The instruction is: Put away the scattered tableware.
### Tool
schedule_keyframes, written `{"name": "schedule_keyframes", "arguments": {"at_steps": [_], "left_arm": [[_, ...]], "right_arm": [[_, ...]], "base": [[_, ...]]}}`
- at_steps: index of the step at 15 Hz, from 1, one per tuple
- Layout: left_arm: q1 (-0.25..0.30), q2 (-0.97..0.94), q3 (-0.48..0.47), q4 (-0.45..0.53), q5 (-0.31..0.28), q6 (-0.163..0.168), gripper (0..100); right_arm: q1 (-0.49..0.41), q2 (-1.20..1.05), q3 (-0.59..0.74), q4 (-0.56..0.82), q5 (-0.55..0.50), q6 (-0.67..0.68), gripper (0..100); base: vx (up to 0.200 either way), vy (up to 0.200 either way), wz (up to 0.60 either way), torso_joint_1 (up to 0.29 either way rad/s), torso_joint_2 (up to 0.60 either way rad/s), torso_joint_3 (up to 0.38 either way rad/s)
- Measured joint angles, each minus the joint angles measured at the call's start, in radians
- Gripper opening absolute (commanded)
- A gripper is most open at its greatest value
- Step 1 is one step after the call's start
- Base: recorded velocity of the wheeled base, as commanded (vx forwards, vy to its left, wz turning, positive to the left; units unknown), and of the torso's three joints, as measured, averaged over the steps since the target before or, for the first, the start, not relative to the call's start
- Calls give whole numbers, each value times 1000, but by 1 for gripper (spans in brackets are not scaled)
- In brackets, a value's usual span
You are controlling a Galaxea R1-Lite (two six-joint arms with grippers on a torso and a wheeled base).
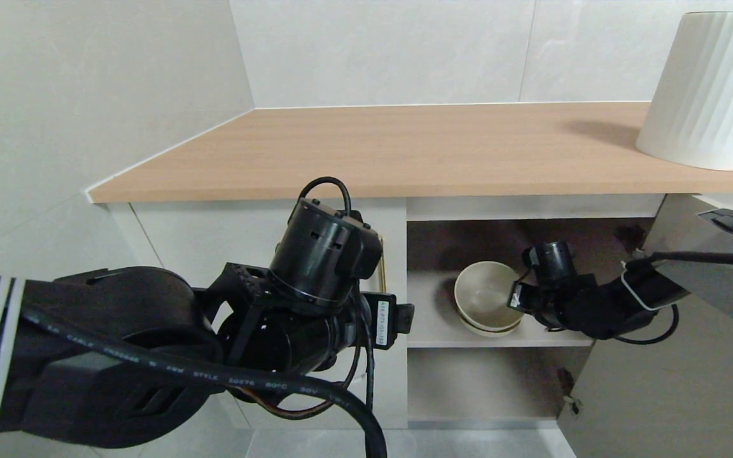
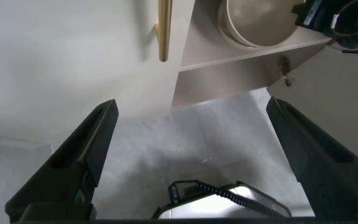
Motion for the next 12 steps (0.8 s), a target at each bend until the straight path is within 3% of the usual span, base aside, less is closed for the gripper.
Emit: {"name": "schedule_keyframes", "arguments": {"at_steps": [8,9,12], "left_arm": [[0,3,0,0,5,0,100],[0,3,0,0,5,0,100],[0,5,1,0,5,0,100]], "right_arm": [[-2,25,-24,0,-4,-1,0],[-2,26,-26,-1,-4,-1,100],[-1,28,-27,-1,-1,-2,100]], "base": [[0,0,0,0,0,0],[0,0,0,0,0,0],[0,0,0,0,0,0]]}}
